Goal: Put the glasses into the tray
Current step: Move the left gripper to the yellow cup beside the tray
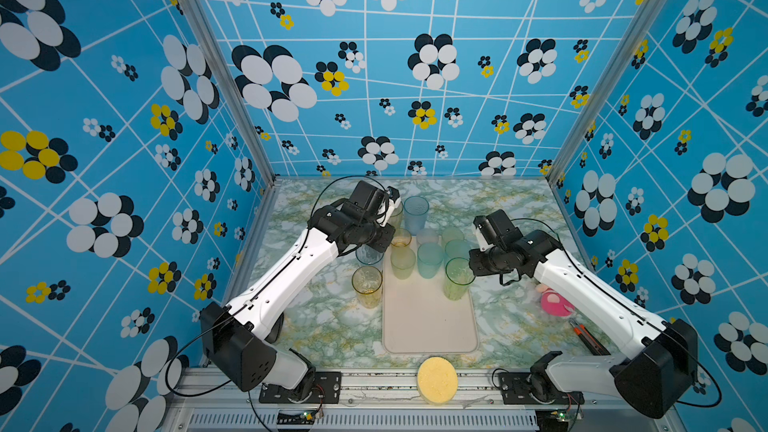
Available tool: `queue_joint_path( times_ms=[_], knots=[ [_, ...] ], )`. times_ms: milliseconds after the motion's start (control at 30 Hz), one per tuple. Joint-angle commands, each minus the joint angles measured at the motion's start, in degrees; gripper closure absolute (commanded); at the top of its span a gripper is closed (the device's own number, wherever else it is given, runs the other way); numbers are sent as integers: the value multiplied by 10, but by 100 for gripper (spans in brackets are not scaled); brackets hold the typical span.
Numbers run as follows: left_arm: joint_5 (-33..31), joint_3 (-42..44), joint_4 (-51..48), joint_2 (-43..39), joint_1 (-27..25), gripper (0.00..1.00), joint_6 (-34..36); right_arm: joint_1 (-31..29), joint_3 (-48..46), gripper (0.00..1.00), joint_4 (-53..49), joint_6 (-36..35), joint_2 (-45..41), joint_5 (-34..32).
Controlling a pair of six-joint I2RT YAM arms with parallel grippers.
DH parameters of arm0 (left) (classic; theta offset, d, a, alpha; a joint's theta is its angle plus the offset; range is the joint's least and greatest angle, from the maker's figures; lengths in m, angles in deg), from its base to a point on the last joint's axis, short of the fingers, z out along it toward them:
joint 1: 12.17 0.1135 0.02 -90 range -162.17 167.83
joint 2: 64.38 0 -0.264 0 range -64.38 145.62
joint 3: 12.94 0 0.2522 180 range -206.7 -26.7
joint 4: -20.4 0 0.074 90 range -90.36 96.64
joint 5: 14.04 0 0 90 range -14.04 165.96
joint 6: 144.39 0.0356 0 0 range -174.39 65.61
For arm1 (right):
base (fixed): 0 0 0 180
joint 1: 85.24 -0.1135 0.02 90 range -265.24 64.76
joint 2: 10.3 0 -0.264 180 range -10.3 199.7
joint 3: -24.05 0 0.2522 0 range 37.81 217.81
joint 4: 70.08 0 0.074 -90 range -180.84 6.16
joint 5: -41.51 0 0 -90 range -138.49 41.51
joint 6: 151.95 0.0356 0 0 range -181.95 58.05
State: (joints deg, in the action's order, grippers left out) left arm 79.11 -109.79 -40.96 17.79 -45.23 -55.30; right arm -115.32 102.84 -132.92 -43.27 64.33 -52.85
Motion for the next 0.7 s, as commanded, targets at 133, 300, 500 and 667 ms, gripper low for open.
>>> queue_joint_path(
  times_ms=[133, 300, 500, 667],
  knots=[
    [-24, 21, -23, -67, 5, 81, -38, 44, -24, 60, 29, -5, -54, 1],
    [-37, 10, -94, -101, 5, 79, -64, 78, -33, 55, 47, -11, -80, 9],
    [-59, 27, -160, -128, 16, 78, -107, 84, -44, 55, 78, -17, -80, 37],
    [-42, 64, -182, -149, 29, 78, -145, 85, -60, 55, 110, -17, -71, 64]
  ],
)
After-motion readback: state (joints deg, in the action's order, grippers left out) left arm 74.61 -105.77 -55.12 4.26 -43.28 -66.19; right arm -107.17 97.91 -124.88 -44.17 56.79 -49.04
